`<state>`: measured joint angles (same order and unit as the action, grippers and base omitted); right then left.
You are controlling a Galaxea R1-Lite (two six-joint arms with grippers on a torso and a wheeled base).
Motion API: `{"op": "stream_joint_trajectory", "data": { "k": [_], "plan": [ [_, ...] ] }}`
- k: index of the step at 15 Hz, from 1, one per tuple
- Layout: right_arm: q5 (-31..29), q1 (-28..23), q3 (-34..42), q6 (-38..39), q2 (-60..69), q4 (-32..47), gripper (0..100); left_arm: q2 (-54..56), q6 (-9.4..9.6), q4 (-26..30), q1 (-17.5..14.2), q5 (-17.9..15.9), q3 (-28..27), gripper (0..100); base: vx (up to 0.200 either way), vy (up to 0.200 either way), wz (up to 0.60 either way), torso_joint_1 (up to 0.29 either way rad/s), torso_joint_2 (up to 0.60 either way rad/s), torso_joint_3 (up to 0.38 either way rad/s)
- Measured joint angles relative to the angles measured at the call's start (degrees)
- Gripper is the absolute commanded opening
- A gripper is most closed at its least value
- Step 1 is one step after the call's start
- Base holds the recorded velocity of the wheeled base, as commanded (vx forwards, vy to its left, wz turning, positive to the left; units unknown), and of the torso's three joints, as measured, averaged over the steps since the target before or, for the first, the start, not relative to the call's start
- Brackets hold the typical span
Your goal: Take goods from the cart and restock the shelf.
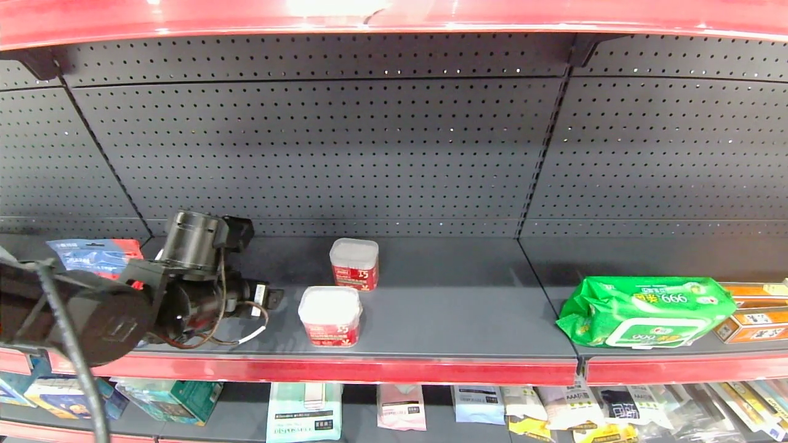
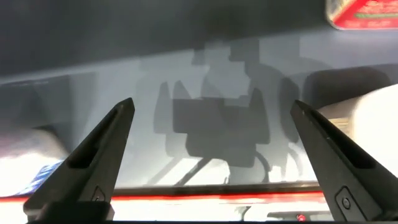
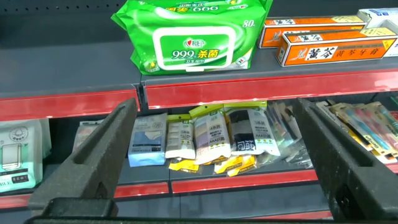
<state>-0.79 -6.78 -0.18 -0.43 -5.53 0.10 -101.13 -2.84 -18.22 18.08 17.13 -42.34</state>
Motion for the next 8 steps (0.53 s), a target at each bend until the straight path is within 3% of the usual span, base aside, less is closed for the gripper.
{"op": "stream_joint_trajectory", "data": {
  "k": [3,5,8],
  "plan": [
    [0.01,0.0,0.0,0.0,0.0,0.0,100,14.75,0.24,5.42,-1.6,-2.02,5.05,100,0.0,0.0,0.0,0.0,0.0,0.0],
    [0.01,0.0,0.0,0.0,0.0,0.0,100,28.83,1.43,12.53,-2.84,-5.67,8.44,100,0.0,0.0,0.0,0.0,0.0,0.0],
    [0.0,0.0,0.0,0.0,0.0,0.0,100,54.33,3.22,22.65,-8.06,-13.8,14.81,100,0.0,0.0,0.0,0.0,0.0,0.0]
  ]
}}
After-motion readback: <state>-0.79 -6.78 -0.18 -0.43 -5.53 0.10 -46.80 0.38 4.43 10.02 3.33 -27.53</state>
